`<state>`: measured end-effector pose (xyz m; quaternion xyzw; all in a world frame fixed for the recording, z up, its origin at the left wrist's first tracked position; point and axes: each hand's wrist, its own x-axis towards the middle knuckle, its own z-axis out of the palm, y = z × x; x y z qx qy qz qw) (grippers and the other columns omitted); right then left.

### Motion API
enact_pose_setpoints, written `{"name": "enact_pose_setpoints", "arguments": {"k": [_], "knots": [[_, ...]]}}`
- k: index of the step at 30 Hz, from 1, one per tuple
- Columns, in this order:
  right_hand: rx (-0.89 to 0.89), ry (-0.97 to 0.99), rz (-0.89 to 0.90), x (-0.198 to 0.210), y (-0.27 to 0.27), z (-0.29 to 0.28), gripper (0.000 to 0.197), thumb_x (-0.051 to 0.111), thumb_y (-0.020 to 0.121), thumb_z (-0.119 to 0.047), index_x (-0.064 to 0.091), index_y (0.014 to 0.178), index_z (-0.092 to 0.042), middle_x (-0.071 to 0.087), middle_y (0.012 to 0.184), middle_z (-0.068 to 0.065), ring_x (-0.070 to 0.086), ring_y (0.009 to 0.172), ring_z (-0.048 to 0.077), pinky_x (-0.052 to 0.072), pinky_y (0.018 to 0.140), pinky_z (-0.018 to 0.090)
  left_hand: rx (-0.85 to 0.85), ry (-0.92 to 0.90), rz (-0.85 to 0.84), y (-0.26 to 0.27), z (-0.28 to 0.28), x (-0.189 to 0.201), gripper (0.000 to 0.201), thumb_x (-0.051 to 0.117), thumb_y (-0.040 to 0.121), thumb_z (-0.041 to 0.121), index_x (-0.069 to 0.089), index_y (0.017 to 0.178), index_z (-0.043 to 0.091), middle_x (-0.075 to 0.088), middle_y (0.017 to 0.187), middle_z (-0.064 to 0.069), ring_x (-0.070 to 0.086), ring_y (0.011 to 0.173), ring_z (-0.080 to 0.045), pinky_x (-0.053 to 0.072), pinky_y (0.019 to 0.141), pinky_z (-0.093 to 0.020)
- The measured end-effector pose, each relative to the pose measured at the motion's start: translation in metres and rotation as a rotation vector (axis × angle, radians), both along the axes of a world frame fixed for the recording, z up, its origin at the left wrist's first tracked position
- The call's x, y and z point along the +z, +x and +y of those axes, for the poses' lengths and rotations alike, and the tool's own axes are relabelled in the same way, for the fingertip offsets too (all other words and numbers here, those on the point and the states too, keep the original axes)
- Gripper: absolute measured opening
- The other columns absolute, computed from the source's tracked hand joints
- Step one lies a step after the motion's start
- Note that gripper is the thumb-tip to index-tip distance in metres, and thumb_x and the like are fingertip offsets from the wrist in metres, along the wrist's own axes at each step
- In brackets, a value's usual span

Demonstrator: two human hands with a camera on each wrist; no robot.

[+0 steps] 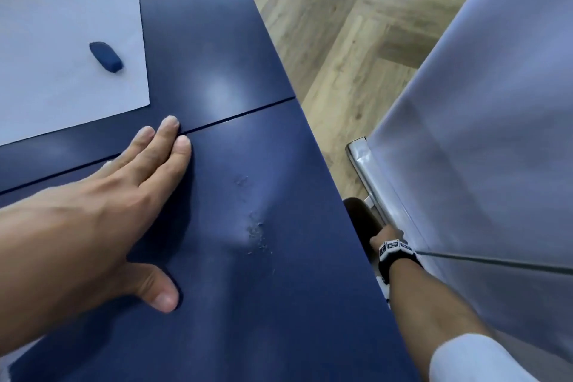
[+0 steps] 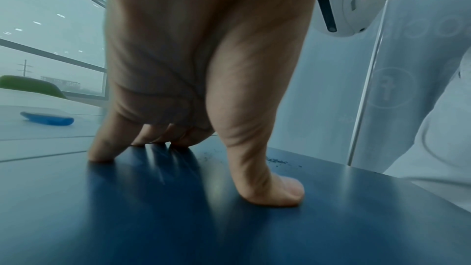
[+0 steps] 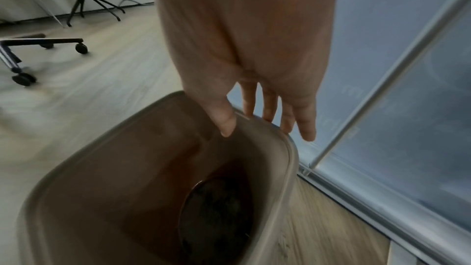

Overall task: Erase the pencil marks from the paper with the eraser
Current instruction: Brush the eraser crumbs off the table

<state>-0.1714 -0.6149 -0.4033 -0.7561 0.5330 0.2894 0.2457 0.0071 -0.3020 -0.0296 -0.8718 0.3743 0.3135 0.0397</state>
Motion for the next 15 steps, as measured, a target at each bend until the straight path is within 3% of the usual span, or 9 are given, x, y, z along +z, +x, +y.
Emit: {"name": "enact_pose_setpoints", "arguments": {"k": [3, 6, 8, 9, 10, 12, 13, 15], "knots": [[-0.082, -0.055, 0.008, -0.007, -0.006, 0.003, 0.031, 0.060, 0.087, -0.009, 0.054, 0.113, 0.006, 0.059, 0.121, 0.025, 0.057, 0.114, 0.041, 0.048, 0.091, 0.041, -0.033, -0.094, -0.011, -0.002, 0.007, -0.008, 0.124, 0.034, 0.053, 0.101, -0.003, 0.154, 0.040, 0.000, 0.162, 0.014, 0.007, 0.145, -0.004, 0.036, 0.093, -0.061], [-0.077, 0.002, 0.019, -0.020, -0.016, 0.002, 0.028, 0.054, 0.091, -0.003, 0.058, 0.115, 0.011, 0.059, 0.122, 0.029, 0.057, 0.115, 0.040, 0.048, 0.088, 0.039, -0.090, -0.083, -0.109, 0.001, 0.008, -0.013, 0.110, 0.031, 0.069, 0.093, -0.003, 0.156, 0.034, 0.000, 0.162, 0.007, 0.005, 0.145, -0.004, 0.040, 0.091, -0.060], [-0.072, 0.089, 0.019, -0.019, -0.017, 0.003, 0.034, 0.047, 0.096, -0.002, 0.051, 0.127, 0.013, 0.053, 0.132, 0.029, 0.054, 0.115, 0.039, 0.041, 0.085, 0.034, -0.112, -0.005, -0.095, -0.001, 0.000, -0.009, 0.129, 0.032, 0.055, 0.099, -0.004, 0.155, 0.026, -0.007, 0.159, 0.004, -0.001, 0.142, -0.005, 0.036, 0.091, -0.053], [-0.061, 0.133, 0.010, -0.017, -0.016, 0.003, 0.035, 0.044, 0.098, -0.002, 0.050, 0.128, 0.015, 0.052, 0.133, 0.029, 0.053, 0.106, 0.037, 0.035, 0.080, 0.031, -0.122, -0.003, -0.109, -0.004, -0.005, -0.005, 0.136, 0.027, 0.045, 0.104, -0.011, 0.152, 0.029, -0.017, 0.156, 0.007, -0.012, 0.140, -0.003, 0.032, 0.096, -0.048], [-0.045, 0.174, -0.013, -0.014, -0.014, 0.004, 0.031, 0.044, 0.098, -0.002, 0.054, 0.121, 0.016, 0.055, 0.126, 0.029, 0.050, 0.093, 0.033, 0.032, 0.076, 0.028, -0.125, -0.004, -0.124, -0.005, -0.009, -0.003, 0.143, 0.022, 0.033, 0.108, -0.028, 0.145, 0.035, -0.034, 0.150, 0.013, -0.028, 0.134, 0.002, 0.023, 0.104, -0.042], [-0.001, 0.236, -0.079, 0.000, -0.009, 0.004, 0.019, 0.049, 0.096, -0.004, 0.060, 0.083, 0.004, 0.059, 0.094, 0.023, 0.044, 0.073, 0.025, 0.034, 0.068, 0.024, -0.068, 0.217, -0.050, -0.009, -0.016, 0.004, 0.147, 0.029, 0.019, 0.105, -0.061, 0.111, 0.035, -0.064, 0.124, 0.017, -0.053, 0.116, 0.004, -0.001, 0.110, -0.023], [-0.001, 0.252, -0.114, 0.009, -0.006, 0.002, 0.025, 0.053, 0.093, -0.005, 0.053, 0.068, -0.004, 0.055, 0.078, 0.017, 0.043, 0.067, 0.022, 0.036, 0.060, 0.023, -0.042, 0.297, -0.029, -0.010, -0.019, 0.007, 0.144, 0.039, 0.025, 0.098, -0.063, 0.101, 0.030, -0.067, 0.116, 0.014, -0.054, 0.114, 0.000, -0.006, 0.109, -0.018], [0.021, 0.241, -0.190, 0.036, 0.003, -0.003, 0.035, 0.064, 0.080, -0.014, 0.039, 0.057, -0.014, 0.041, 0.059, 0.006, 0.038, 0.065, 0.019, 0.032, 0.051, 0.027, -0.047, 0.306, -0.009, -0.011, -0.022, 0.010, 0.137, 0.050, 0.040, 0.082, -0.059, 0.097, 0.024, -0.065, 0.116, 0.010, -0.049, 0.118, -0.007, -0.008, 0.112, -0.021]]}}
